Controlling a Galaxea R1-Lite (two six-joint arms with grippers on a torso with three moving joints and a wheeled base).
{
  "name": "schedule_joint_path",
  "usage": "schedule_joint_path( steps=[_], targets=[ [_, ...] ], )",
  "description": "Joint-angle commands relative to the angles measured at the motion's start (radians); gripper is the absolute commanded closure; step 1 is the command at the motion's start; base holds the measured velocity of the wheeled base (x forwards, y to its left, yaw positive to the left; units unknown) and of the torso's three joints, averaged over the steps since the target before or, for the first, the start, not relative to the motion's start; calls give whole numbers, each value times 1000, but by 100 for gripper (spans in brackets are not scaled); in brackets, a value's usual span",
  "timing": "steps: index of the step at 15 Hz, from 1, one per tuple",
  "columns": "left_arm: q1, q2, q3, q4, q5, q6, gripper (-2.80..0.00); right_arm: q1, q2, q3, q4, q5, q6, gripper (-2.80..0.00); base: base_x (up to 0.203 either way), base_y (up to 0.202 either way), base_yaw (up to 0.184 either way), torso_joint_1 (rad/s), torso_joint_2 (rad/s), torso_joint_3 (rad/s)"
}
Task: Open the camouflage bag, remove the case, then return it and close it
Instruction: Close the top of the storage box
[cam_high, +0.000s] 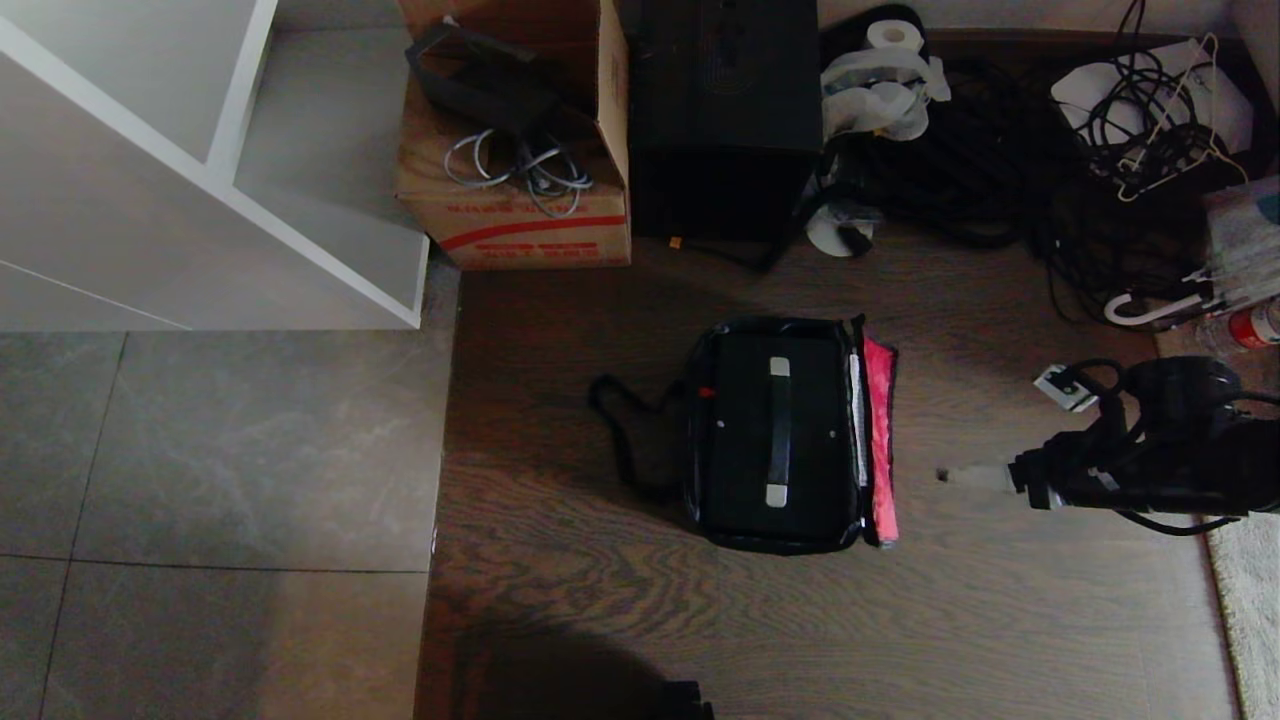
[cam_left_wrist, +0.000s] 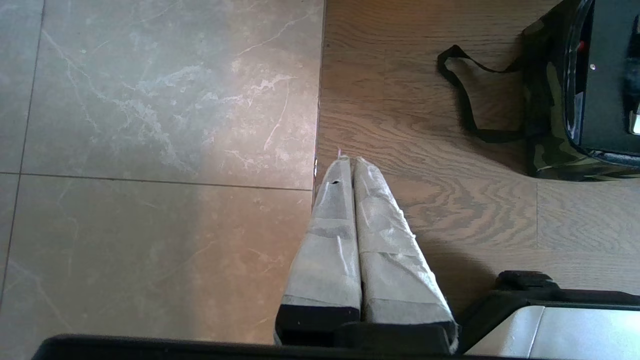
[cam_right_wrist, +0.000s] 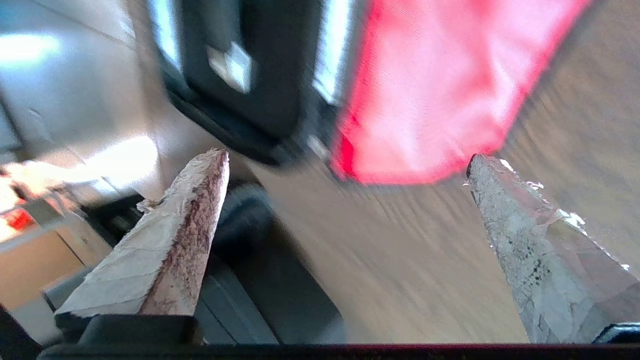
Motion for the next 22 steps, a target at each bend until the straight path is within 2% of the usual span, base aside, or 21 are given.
schedule_joint_path(
  steps=[1, 3, 6, 7, 9, 11, 12, 15, 17, 18, 20, 22],
  targets=[
    [0, 0, 0, 0, 0, 0, 0, -14, 11, 0, 92, 34, -21, -280, 0, 0, 0, 0, 0, 0],
    [0, 0, 0, 1, 0, 0, 0, 12, -16, 15, 131, 141, 11, -280, 0, 0, 0, 0, 0, 0],
    [0, 0, 0, -1, 0, 0, 0, 62, -23, 8, 205, 136, 63, -280, 0, 0, 0, 0, 0, 0],
    [0, 0, 0, 1, 0, 0, 0, 78, -23, -11, 226, 119, 132, -280, 0, 0, 0, 0, 0, 0],
    [0, 0, 0, 1, 0, 0, 0, 130, -23, -59, 229, 74, 346, -280, 0, 0, 0, 0, 0, 0],
    [0, 0, 0, 1, 0, 0, 0, 197, -11, -96, 182, -60, 485, -280, 0, 0, 0, 0, 0, 0],
    [0, 0, 0, 1, 0, 0, 0, 223, -2, -102, 146, -82, 512, -280, 0, 0, 0, 0, 0, 0],
    [0, 0, 0, 1, 0, 0, 0, 274, 27, -105, 114, -127, 513, -280, 0, 0, 0, 0, 0, 0],
    [0, 0, 0, 1, 0, 0, 0, 293, 43, -97, 43, -177, 539, -280, 0, 0, 0, 0, 0, 0],
    [0, 0, 0, -1, 0, 0, 0, 298, 47, -92, 14, -185, 559, 0, 0, 0, 0, 0, 0, 0],
    [0, 0, 0, 1, 0, 0, 0, 323, 48, -90, 12, -192, 556, 0, 0, 0, 0, 0, 0, 0],
    [0, 0, 0, 1, 0, 0, 0, 351, 61, -89, 25, -234, 561, 0, 0, 0, 0, 0, 0, 0]
  ],
)
